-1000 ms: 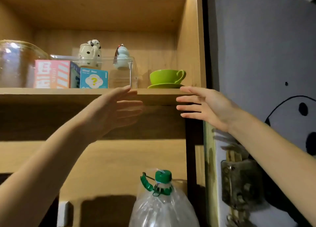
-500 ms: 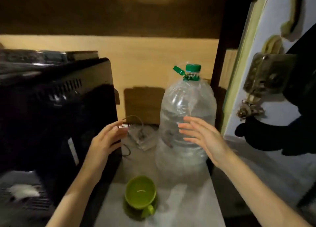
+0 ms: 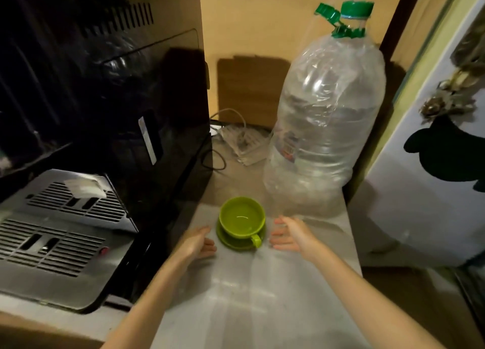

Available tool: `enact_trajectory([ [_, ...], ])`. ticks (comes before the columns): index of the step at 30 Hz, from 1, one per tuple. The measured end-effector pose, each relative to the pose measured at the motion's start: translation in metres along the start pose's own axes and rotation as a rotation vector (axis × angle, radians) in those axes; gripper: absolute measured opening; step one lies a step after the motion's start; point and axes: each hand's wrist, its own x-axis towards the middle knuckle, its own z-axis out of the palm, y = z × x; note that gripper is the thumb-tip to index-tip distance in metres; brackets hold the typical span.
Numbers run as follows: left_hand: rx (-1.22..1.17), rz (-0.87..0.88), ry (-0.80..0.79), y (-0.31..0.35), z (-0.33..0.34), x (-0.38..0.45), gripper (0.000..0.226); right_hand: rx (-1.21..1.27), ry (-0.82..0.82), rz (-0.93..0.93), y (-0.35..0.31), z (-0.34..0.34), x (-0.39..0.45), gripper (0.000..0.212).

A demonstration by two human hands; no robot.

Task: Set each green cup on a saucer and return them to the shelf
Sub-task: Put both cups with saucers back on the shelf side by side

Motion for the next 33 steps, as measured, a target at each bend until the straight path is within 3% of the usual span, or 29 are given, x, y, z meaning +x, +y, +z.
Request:
enact_trajectory([
  [5, -0.001, -0.047, -0.031, -0.006, 0.013, 0.018, 0.024, -0.026, -0.022, 0.089, 0.006, 0.009, 0.014, 0.041],
  [10, -0.013, -0.013, -0.060, -0.012, 0.017, 0.030, 0.011, -0.027, -0.075, 0.042, 0.006, 0.014, 0.024, 0.013],
  [20, 0.009, 0.038, -0.100, -0.019, 0.016, 0.040, 0.028, -0.250, 0.009, -0.024, 0.016, 0.017, 0.053, 0.027],
  [25, -0.013, 0.035, -0.180, -0.017, 0.015, 0.032, 0.027, -0.217, -0.028, -0.043, 0.012, 0.008, 0.038, 0.026],
  [31, -0.124, 0.106, -0.280, 0.009, 0.019, 0.010, 0.043, -0.057, -0.049, -0.154, -0.011, -0.005, 0.008, 0.027],
  [33, -0.169, 0.174, -0.301, 0.023, 0.021, -0.003, 0.034, 0.022, -0.049, -0.219, -0.024, -0.009, -0.008, 0.027],
])
